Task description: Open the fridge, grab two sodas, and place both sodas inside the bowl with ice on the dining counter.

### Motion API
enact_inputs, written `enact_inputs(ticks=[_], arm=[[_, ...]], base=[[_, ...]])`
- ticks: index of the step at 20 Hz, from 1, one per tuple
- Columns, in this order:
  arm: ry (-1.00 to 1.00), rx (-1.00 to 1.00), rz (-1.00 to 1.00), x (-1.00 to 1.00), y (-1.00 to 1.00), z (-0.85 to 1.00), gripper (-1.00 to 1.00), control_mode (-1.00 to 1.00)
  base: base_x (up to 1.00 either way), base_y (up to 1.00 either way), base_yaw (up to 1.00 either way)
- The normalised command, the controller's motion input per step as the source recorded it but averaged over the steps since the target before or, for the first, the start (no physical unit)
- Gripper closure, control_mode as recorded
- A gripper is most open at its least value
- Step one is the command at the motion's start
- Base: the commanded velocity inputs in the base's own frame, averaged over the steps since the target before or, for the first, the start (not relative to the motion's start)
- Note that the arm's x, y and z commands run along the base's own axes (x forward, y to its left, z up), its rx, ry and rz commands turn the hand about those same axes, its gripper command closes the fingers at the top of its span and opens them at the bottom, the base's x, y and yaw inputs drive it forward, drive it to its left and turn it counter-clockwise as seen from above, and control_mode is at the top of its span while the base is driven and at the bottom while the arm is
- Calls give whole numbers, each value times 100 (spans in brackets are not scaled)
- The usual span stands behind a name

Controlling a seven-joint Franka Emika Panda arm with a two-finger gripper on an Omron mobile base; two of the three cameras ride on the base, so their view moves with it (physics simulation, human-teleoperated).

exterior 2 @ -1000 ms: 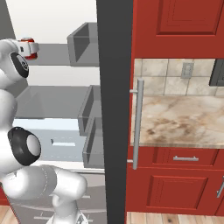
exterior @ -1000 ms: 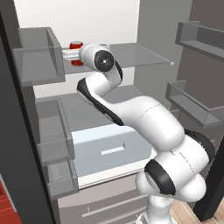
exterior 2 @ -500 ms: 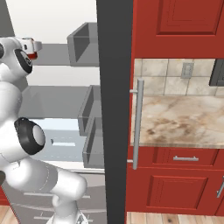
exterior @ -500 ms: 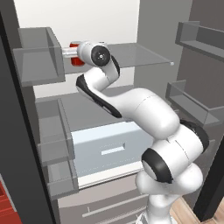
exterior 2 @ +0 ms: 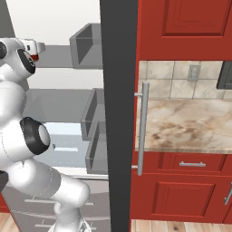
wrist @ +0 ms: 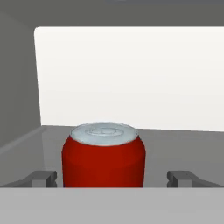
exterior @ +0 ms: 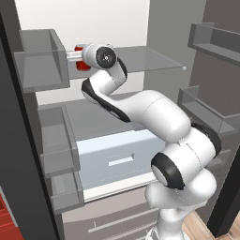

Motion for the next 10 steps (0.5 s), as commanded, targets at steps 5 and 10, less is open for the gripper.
enact_inputs(ticks=[5, 10], arm=[[0, -2, 0, 7, 7, -9, -100, -100], [1, -1, 0, 10, 3, -3, -100, -100]], base=[[0, 0, 0], [0, 0, 0]])
